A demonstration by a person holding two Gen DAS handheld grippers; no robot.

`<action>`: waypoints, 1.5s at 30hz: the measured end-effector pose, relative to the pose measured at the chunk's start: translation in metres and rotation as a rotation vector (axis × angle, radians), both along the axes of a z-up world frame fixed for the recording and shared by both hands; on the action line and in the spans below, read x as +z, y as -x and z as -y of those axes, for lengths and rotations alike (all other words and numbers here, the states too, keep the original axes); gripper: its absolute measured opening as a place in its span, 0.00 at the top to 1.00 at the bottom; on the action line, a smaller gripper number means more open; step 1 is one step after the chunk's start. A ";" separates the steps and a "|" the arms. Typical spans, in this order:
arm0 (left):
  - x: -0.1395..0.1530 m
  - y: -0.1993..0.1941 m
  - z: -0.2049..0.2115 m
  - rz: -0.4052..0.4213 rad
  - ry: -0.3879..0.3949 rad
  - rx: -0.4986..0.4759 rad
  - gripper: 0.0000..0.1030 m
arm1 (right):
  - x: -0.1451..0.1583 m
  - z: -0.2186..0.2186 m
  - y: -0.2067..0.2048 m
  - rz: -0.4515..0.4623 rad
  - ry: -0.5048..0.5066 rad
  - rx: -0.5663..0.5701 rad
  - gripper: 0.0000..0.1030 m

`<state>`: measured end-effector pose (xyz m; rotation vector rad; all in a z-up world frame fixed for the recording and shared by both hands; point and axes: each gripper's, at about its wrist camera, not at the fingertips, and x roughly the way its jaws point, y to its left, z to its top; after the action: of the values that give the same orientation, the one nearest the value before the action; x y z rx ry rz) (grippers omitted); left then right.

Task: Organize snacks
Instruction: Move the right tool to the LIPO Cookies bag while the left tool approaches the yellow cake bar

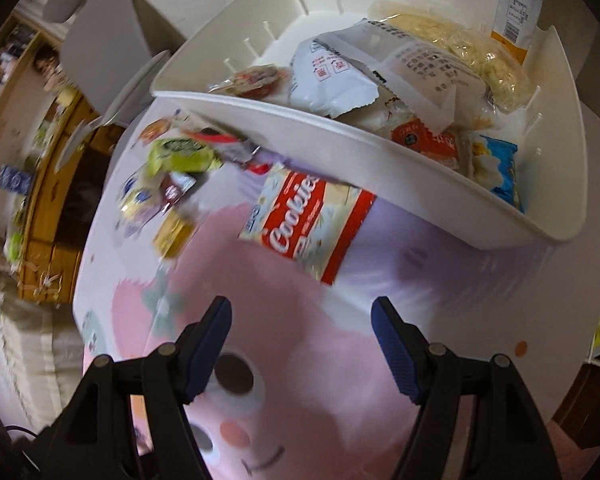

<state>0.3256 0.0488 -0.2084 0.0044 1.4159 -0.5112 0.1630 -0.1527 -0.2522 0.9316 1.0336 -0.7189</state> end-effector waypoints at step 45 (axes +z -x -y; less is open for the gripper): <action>-0.097 -0.088 0.154 -0.166 -0.112 -0.113 0.30 | -0.039 0.016 -0.099 -0.185 0.284 0.008 0.17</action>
<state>0.4137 -0.1053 -0.3053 0.1354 1.6125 -0.5342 0.2618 -0.1687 -0.2917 0.6245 1.0625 -0.9314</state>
